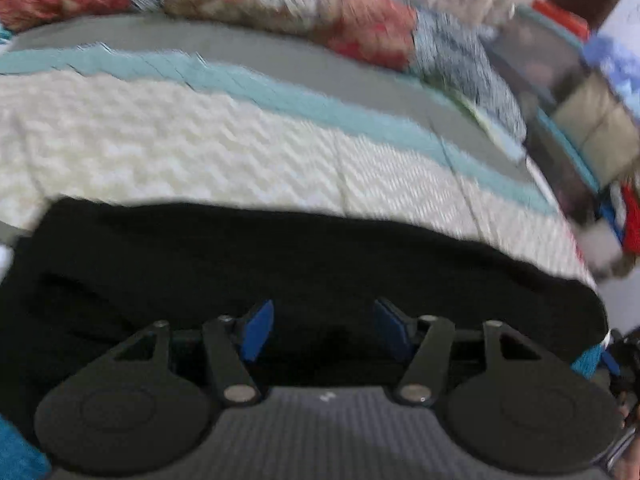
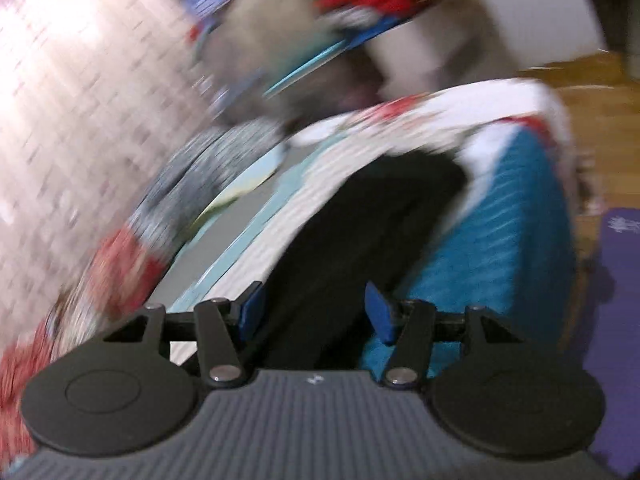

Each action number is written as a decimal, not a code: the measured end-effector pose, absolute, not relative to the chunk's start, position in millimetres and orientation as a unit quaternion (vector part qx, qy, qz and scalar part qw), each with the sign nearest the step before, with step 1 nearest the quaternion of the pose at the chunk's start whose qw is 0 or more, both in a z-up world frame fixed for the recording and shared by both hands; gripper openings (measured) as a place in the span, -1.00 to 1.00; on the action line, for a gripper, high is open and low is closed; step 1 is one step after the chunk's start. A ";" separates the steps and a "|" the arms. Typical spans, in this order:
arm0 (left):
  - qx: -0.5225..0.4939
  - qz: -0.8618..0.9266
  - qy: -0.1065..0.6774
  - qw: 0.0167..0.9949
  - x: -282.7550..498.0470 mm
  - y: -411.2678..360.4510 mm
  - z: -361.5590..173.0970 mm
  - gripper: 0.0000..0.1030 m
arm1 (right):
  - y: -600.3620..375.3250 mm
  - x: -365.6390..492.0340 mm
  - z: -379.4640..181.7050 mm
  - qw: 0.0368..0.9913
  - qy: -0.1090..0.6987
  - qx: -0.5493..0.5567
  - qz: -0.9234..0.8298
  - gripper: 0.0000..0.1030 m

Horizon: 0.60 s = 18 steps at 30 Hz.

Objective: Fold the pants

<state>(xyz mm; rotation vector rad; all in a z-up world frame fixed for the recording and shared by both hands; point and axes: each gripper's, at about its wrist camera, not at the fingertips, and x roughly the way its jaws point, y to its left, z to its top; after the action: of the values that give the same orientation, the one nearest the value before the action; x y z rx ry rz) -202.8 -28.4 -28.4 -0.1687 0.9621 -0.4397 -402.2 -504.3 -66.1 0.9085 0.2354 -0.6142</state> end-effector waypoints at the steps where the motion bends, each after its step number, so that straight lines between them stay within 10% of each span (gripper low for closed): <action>1: -0.071 -0.207 0.468 0.856 -202.8 -38.9 -33.2 0.08 | -517.9 -404.6 -74.9 0.841 0.109 0.439 -0.298 0.14; 18: -0.017 -0.130 0.508 0.852 -194.3 -82.4 -53.7 0.16 | -614.0 -364.8 -107.1 0.850 0.101 0.455 -0.244 -0.08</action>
<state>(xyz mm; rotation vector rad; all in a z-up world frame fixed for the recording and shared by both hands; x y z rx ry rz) -194.3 -82.4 -53.7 -0.0351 1.0689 -0.2733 -364.8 -614.0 -107.1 0.9584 0.2135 -0.5146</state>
